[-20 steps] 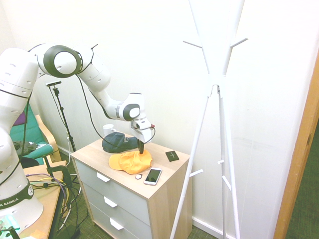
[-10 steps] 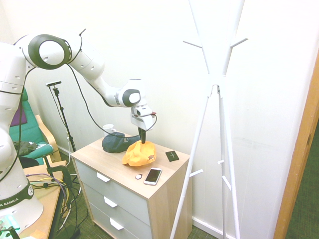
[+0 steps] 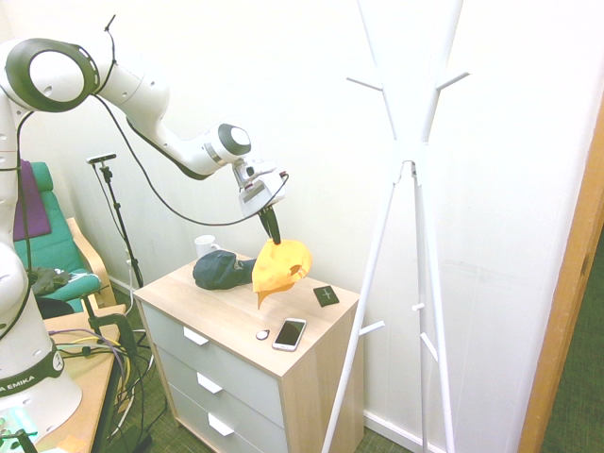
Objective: Hang the cap
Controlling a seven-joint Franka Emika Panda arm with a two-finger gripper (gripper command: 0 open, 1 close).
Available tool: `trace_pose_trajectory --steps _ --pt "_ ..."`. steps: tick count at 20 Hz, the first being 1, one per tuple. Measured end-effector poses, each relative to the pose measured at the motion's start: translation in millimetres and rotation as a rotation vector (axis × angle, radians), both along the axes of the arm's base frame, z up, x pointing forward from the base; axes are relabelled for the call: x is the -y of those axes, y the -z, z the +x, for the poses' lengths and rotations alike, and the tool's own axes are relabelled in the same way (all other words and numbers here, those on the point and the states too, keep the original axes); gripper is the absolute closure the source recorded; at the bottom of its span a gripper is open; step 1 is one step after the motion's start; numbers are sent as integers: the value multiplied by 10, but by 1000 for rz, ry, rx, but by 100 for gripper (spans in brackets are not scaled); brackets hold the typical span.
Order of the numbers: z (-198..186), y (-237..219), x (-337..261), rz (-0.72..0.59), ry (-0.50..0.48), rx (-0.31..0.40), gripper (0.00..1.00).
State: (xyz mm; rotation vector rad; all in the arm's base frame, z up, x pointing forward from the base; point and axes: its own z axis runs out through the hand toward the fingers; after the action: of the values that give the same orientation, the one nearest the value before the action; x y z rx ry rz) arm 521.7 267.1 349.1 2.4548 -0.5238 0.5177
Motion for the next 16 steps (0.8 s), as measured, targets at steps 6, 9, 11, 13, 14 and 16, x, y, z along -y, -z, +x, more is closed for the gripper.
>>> trace_pose_trajectory --steps 6,9,11,13,14,16 --pt "167 -623 377 -238 5 117 100" --pt "160 -1025 509 -336 -3 166 100" --pt "128 -1289 548 -374 -6 192 100" --pt "71 -1530 571 -402 -8 211 100" --pt "48 -1652 586 -420 -10 221 100" --pt "17 -1911 619 -448 -12 236 100"
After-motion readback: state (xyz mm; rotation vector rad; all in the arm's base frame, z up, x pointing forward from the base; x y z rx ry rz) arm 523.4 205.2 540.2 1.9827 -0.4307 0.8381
